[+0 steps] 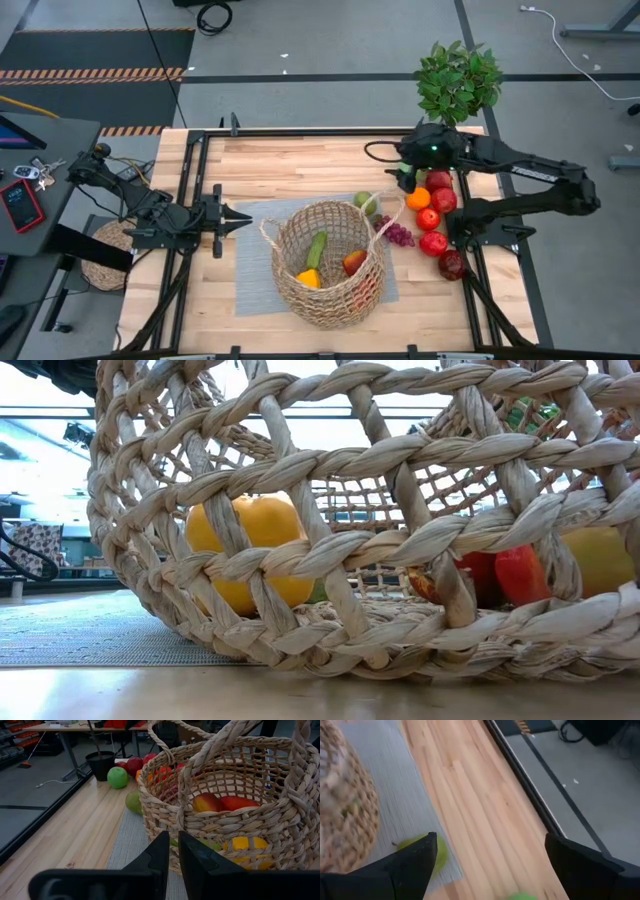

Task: Build produce basket
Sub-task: Adjust the basket

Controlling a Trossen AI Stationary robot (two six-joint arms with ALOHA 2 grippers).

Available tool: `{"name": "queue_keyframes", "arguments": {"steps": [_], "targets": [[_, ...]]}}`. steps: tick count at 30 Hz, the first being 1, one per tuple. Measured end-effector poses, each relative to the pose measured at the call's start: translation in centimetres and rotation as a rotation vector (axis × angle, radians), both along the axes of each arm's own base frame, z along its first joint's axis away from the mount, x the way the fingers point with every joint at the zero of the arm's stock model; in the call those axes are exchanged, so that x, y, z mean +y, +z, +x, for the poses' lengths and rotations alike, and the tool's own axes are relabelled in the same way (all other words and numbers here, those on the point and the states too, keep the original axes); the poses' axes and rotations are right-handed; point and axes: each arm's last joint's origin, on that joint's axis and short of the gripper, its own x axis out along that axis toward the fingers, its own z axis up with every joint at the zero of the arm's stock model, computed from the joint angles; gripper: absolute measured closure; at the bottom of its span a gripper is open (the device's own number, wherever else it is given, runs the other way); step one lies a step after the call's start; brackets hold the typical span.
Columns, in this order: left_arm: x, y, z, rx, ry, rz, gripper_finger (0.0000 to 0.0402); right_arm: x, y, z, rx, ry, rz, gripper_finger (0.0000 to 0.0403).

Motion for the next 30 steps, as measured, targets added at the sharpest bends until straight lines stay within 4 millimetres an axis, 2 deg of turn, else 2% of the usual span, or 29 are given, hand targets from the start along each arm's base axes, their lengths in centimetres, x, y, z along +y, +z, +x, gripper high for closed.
{"name": "queue_keyframes", "arguments": {"steps": [5,11,16,19,24,30], "targets": [[0.0,0.0,0.0,0.000,0.000,0.000,0.0353,0.3,-1.0,-0.7,0.056,-0.036,0.071,0.0030],[0.0,0.0,0.0,0.001,0.000,0.000,0.0353,0.7,-5.3,-0.2,0.141,-0.038,0.199,0.0030],[0.0,0.0,0.0,0.001,0.000,0.000,0.0353,1.6,-8.9,0.9,0.053,0.023,0.259,0.0030],[0.0,0.0,0.0,0.001,0.000,0.000,0.0353,2.3,-10.3,1.1,0.027,0.045,0.244,0.0030],[0.0,0.0,0.0,0.000,0.001,0.000,0.0353,3.0,-10.9,1.4,-0.013,0.025,0.212,0.0030],[0.0,0.0,0.0,0.000,0.000,0.000,0.0353,4.1,-9.1,3.3,-0.266,0.070,0.150,0.0030]]}}
